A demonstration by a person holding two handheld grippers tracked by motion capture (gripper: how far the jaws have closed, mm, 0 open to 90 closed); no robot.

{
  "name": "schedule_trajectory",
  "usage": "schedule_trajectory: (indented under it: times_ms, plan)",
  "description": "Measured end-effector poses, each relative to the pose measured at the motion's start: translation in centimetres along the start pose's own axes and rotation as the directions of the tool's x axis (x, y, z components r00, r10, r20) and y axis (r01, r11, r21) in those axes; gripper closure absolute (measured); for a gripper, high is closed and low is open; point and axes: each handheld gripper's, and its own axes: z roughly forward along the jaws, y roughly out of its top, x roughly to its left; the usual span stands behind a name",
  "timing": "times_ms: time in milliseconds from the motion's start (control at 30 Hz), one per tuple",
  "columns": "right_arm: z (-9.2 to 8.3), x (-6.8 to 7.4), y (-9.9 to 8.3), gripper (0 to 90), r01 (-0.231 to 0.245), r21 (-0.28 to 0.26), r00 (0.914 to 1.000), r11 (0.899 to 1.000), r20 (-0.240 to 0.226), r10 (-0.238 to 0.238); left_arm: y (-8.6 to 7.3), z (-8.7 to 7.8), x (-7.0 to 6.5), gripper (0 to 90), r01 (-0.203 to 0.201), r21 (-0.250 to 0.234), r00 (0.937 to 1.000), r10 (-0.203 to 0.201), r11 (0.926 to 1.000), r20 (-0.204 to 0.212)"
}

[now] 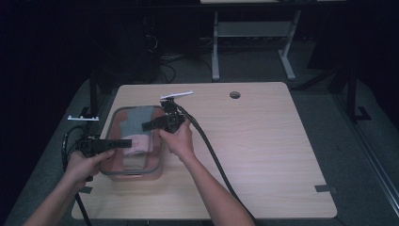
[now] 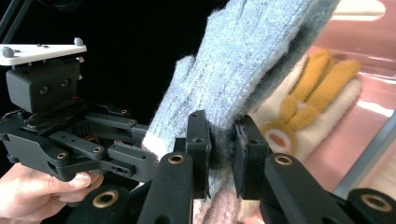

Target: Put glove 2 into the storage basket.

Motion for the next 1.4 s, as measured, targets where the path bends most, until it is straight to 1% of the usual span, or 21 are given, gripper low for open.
schedule_trajectory:
  times_ms: [100, 167, 433, 667, 700, 800, 833, 900, 933, 1000, 1067, 1100, 1200, 1267, 1333, 1400]
  plan:
    - [0.4, -0.1, 0.0, 78.1, 0.0, 0.006, 1.0, 1.0, 0.0, 0.0, 0.0, 0.0, 0.3, 68.4, 0.005, 0.005, 1.0, -0.005, 1.0, -0.007]
    - [0.6, -0.2, 0.0, 78.1, -0.003, 0.008, 1.0, 1.0, 0.001, 0.003, 0.0, 0.0, 0.5, 68.4, -0.002, 0.014, 0.9999, 0.002, 0.9999, -0.012]
    - [1.7, -0.8, -0.2, 77.8, -0.006, 0.023, 0.9999, 1.0, 0.011, 0.006, -0.3, 0.2, 1.3, 68.7, 0.017, 0.032, 0.9995, -0.016, 0.9993, -0.027]
    - [3.2, -1.2, -0.5, 77.6, 0.001, 0.061, 0.999, 0.998, 0.045, -0.004, -0.9, 0.6, 2.3, 68.7, 0.031, 0.061, 0.998, -0.027, 0.9977, -0.057]
    - [3.4, -1.3, -0.5, 77.6, 0.004, 0.067, 0.9988, 0.998, 0.048, -0.008, -1.0, 0.7, 2.4, 68.7, 0.028, 0.067, 0.9978, -0.024, 0.9974, -0.062]
    - [3.9, -1.4, -0.6, 77.1, 0.002, 0.082, 0.9981, 0.997, 0.061, -0.008, -1.2, 0.9, 2.8, 68.8, 0.038, 0.074, 0.9968, -0.033, 0.9965, -0.072]
    - [4.0, -1.4, -0.7, 76.9, 0.003, 0.087, 0.998, 0.996, 0.063, -0.008, -1.3, 1.0, 2.8, 68.7, 0.053, 0.074, 0.996, -0.047, 0.9959, -0.075]
    - [4.2, -1.4, -0.7, 76.3, 0.009, 0.095, 0.9971, 0.995, 0.075, -0.016, -1.4, 1.2, 3.0, 68.8, 0.052, 0.08, 0.996, -0.046, 0.9954, -0.077]
    - [4.2, -1.3, -0.7, 75.8, 0.013, 0.103, 0.9958, 0.995, 0.089, -0.022, -1.4, 1.2, 3.0, 68.7, 0.052, 0.082, 0.9957, -0.045, 0.9953, -0.081]
    - [4.3, -1.4, -0.7, 74.9, 0.024, 0.106, 0.9945, 0.994, 0.099, -0.035, -1.4, 1.4, 3.0, 68.8, 0.052, 0.087, 0.9948, -0.044, 0.9948, -0.092]
    - [4.3, -1.2, -0.7, 74.0, 0.022, 0.106, 0.9926, 0.994, 0.116, -0.035, -1.4, 1.5, 3.0, 69.1, 0.053, 0.09, 0.9939, -0.044, 0.9946, -0.102]
    - [4.3, -1.1, -0.7, 73.5, 0.028, 0.106, 0.9918, 0.994, 0.121, -0.041, -1.4, 1.6, 3.1, 69.2, 0.052, 0.099, 0.9932, -0.041, 0.9938, -0.109]
    - [4.3, -1.0, -0.8, 71.6, 0.054, 0.128, 0.9844, 0.99, 0.16, -0.074, -1.4, 1.7, 3.2, 70.1, 0.054, 0.103, 0.9924, -0.042, 0.9932, -0.116]
    - [4.4, -1.1, -0.8, 71.3, 0.05, 0.135, 0.9827, 0.99, 0.17, -0.073, -1.5, 1.9, 3.3, 70.1, 0.053, 0.111, 0.9917, -0.039, 0.9924, -0.123]
    - [4.5, -1.1, -0.8, 70.1, 0.058, 0.144, 0.9787, 0.988, 0.187, -0.084, -1.5, 2.0, 3.3, 69.9, 0.053, 0.117, 0.9904, -0.037, 0.9917, -0.133]
    - [4.7, -1.1, -0.9, 69.1, 0.061, 0.15, 0.9765, 0.987, 0.196, -0.09, -1.5, 2.1, 3.3, 69.5, 0.053, 0.123, 0.9895, -0.035, 0.991, -0.14]
